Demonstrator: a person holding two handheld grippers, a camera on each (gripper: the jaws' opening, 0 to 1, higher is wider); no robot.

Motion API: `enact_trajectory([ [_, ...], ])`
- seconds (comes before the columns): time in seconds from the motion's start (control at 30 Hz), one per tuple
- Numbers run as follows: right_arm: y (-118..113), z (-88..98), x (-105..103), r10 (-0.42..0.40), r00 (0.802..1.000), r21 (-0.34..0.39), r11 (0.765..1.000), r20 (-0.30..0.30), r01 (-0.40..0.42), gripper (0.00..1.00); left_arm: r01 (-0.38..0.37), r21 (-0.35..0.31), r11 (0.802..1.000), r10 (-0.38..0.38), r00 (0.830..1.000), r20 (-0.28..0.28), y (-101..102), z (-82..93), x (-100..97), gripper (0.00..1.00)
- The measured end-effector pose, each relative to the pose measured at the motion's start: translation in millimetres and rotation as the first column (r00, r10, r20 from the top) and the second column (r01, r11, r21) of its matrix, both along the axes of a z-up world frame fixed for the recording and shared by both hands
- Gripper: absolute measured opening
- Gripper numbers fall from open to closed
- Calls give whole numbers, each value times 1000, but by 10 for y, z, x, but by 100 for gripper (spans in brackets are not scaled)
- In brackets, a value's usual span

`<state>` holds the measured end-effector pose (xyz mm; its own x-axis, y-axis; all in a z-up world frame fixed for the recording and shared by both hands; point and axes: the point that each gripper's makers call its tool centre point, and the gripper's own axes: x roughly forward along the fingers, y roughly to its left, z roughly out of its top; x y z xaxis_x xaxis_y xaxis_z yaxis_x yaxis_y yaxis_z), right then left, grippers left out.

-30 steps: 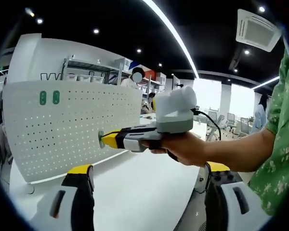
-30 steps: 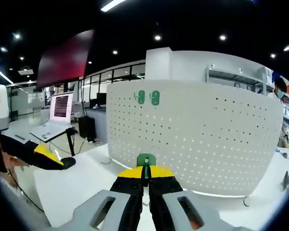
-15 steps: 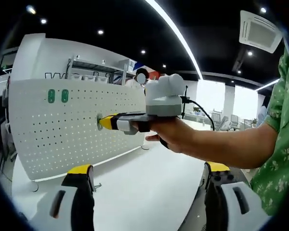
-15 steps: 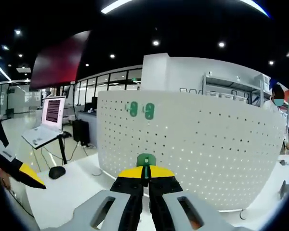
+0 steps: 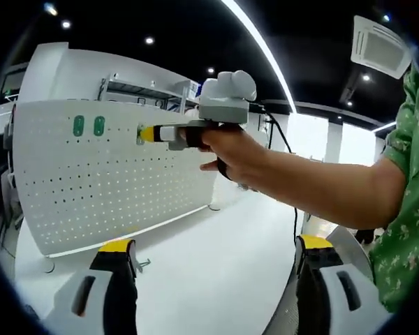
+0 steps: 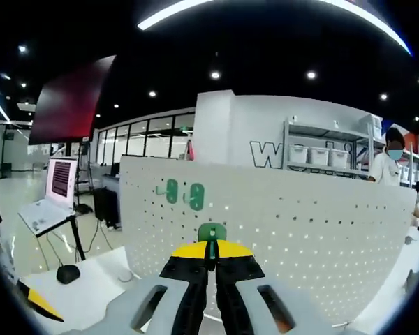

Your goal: Insert the hook assembly into the mounting plate slot until the hook locks in place.

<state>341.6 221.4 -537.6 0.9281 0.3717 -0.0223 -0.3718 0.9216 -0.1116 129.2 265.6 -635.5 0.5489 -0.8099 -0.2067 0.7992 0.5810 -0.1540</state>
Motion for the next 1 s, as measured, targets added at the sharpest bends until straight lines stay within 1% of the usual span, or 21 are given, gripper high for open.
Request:
enact_trajectory([
  [0.1,5,88,81,-23,999,-10,1000,31,23,1,0,4,1000,0,1000,-1,17,-18,27,97],
  [0.3,36,117,185,-48,998,-13,999,43,49,1,1,10,1000,0,1000,-10,51,-86,72,97],
  [0.4,70,166,225,-65,996,-15,998,65,66,1,-1,8,1000,1,1000,-15,74,-106,87,96],
  [0.57,104,207,318,-68,996,-14,998,60,69,1,-6,6,1000,6,1000,-23,147,-133,96,96],
  [0.7,109,275,393,-82,995,-11,996,62,83,1,-13,2,1000,13,1000,-27,193,-143,102,95],
  [0.8,124,339,447,-93,994,7,996,62,93,1,-12,2,1000,12,1000,-29,203,-147,101,95],
  [0.93,163,372,493,-105,992,6,995,65,104,1,-11,1,1000,11,999,-32,211,-159,100,95],
  [0.97,172,376,499,-110,992,-2,994,69,111,1,-10,1,1000,10,999,-32,212,-160,99,94],
  [1.0,167,383,504,-119,990,-28,992,82,121,1,-9,1,1000,9,999,-33,215,-163,97,94],
])
